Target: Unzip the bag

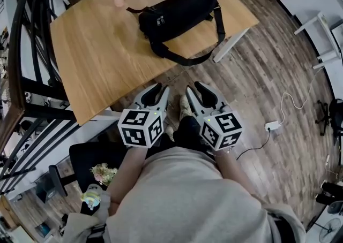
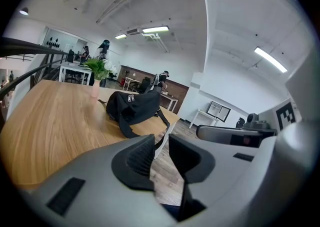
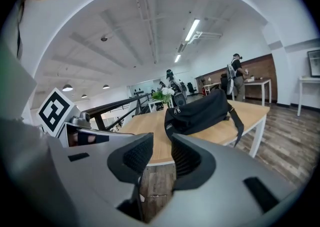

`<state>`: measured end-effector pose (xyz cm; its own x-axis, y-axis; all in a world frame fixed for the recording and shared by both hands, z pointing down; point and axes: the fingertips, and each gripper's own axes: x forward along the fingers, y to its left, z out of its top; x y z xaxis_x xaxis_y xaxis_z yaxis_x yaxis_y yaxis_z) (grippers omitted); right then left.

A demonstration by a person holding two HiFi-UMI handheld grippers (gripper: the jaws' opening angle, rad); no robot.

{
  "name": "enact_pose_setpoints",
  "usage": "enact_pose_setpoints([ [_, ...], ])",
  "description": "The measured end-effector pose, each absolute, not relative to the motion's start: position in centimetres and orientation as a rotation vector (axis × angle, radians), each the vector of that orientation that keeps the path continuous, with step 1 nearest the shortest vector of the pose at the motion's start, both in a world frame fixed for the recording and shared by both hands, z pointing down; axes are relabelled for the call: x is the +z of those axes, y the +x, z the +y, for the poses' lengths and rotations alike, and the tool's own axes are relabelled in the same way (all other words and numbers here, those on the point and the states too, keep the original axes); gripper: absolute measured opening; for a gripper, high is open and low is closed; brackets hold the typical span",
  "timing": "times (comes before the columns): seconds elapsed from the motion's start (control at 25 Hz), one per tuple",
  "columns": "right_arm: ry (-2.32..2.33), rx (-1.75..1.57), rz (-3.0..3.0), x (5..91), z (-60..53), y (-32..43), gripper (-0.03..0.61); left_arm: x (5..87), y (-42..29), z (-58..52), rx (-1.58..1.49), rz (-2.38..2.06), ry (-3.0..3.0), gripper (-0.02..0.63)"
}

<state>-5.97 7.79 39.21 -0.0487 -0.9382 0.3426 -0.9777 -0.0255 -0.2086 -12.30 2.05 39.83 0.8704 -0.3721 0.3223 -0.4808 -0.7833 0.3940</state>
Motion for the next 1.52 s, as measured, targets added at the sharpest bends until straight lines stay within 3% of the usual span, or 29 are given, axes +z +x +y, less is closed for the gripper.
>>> enact_pose_setpoints([
  [1.12,1.793,0.439,-2.369,36.4,-13.0,5.4,0.112,37.1,-2.1,-17.1,0.169,-0.964,2.492,0.100],
  [1.52,1.519,0.347,-2.545,36.7,-17.5,6.4,0.109,38.3,-1.7,-20.7,0.133,-1.217,2.359,0.097],
])
